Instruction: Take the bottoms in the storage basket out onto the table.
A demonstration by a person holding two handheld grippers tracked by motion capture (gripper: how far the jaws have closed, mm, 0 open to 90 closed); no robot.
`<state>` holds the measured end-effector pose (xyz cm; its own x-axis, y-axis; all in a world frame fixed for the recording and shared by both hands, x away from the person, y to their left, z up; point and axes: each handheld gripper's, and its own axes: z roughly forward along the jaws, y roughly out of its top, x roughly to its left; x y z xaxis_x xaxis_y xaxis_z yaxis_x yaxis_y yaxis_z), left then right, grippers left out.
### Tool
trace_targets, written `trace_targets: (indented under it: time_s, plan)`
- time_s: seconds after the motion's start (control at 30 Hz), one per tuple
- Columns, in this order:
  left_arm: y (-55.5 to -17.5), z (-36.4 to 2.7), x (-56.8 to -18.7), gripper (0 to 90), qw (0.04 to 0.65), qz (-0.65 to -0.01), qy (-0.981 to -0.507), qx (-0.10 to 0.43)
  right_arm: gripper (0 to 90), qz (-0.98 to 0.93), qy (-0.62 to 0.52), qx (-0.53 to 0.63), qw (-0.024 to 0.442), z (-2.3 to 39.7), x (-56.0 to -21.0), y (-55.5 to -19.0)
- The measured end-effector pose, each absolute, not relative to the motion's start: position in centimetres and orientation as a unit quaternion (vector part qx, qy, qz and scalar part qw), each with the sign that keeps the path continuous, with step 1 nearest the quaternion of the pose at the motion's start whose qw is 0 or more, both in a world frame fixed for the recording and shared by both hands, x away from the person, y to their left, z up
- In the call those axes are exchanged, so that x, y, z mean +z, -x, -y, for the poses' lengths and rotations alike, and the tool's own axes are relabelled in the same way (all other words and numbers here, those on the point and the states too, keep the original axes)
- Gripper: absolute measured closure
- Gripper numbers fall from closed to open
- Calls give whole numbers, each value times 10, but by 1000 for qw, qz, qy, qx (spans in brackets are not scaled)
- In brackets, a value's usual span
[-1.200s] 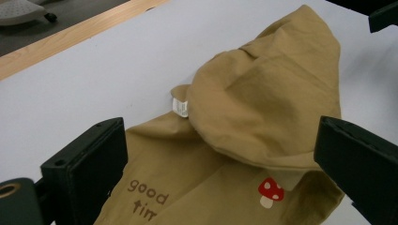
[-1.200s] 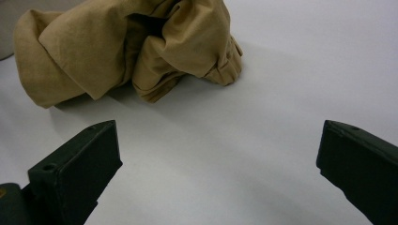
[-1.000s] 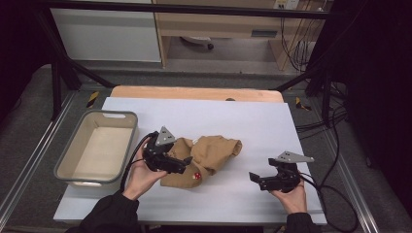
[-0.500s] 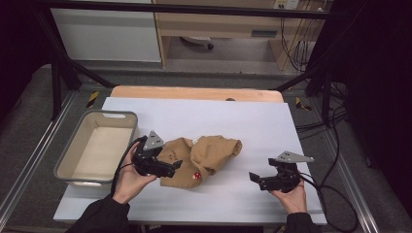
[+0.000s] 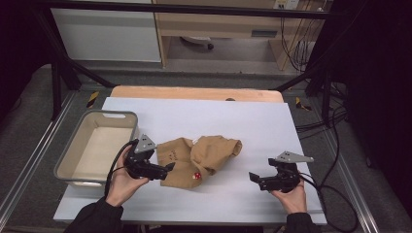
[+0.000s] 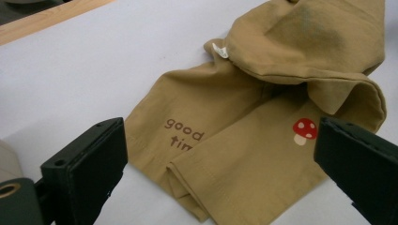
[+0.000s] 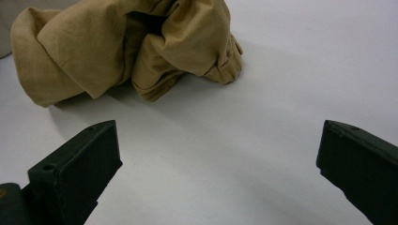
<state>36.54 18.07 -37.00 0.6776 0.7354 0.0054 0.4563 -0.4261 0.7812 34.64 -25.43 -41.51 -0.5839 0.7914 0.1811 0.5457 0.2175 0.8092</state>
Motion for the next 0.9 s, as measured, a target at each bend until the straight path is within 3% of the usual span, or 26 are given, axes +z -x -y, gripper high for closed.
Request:
trace_targets:
  time_s: [0.9]
  plan:
    - [-355,-228,-384,27,402,-374,-818,175,6,-768,-437,449,134,255,-416,-346]
